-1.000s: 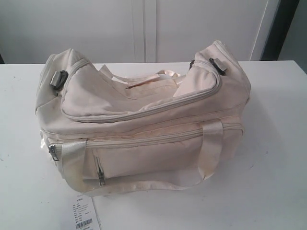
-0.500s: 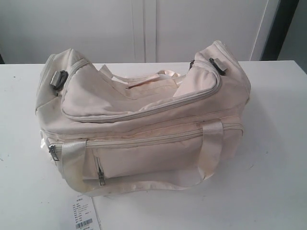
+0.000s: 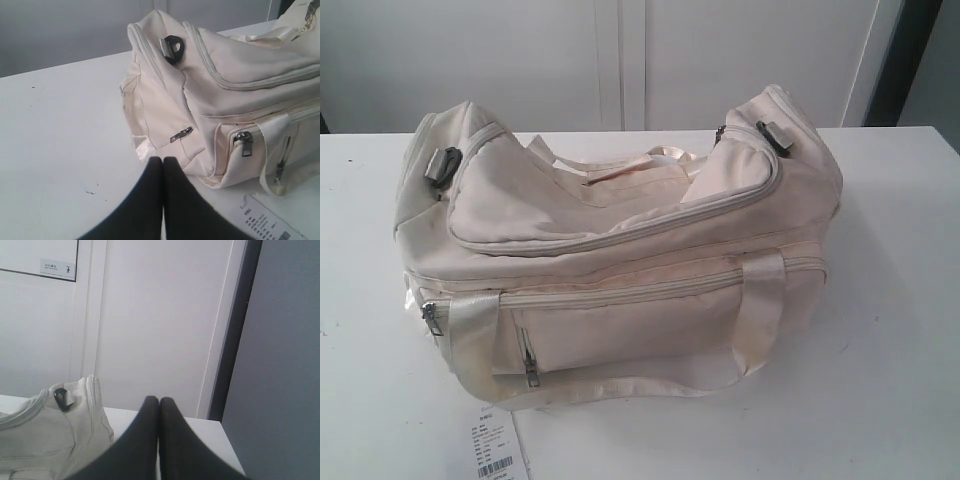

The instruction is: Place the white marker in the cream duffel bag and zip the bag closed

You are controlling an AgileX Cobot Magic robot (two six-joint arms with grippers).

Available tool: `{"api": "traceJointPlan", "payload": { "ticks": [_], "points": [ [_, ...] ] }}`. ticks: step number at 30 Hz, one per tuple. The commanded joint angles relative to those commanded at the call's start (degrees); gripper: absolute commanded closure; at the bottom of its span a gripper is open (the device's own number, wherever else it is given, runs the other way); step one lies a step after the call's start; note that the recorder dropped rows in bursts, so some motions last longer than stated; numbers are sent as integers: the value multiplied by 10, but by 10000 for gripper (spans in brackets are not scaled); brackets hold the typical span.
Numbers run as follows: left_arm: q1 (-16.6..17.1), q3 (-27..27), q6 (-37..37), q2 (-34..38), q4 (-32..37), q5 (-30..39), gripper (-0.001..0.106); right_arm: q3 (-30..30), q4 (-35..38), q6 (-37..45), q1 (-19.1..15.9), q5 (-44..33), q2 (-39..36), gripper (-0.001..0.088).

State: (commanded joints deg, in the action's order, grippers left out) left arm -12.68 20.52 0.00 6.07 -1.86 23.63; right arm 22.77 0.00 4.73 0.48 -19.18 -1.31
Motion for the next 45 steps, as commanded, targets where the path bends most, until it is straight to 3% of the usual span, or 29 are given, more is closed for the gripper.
{"api": "traceJointPlan", "payload": {
  "ticks": [8,23,45],
  "points": [
    [60,-84,0,-61,-3,-29,1053,0,0,0,0,0,0,868],
    [64,-202,0,-61,-7,-105,1053,0,0,0,0,0,0,868],
    [64,-205,0,-61,-8,-117,1053,0,0,0,0,0,0,868]
  ]
}}
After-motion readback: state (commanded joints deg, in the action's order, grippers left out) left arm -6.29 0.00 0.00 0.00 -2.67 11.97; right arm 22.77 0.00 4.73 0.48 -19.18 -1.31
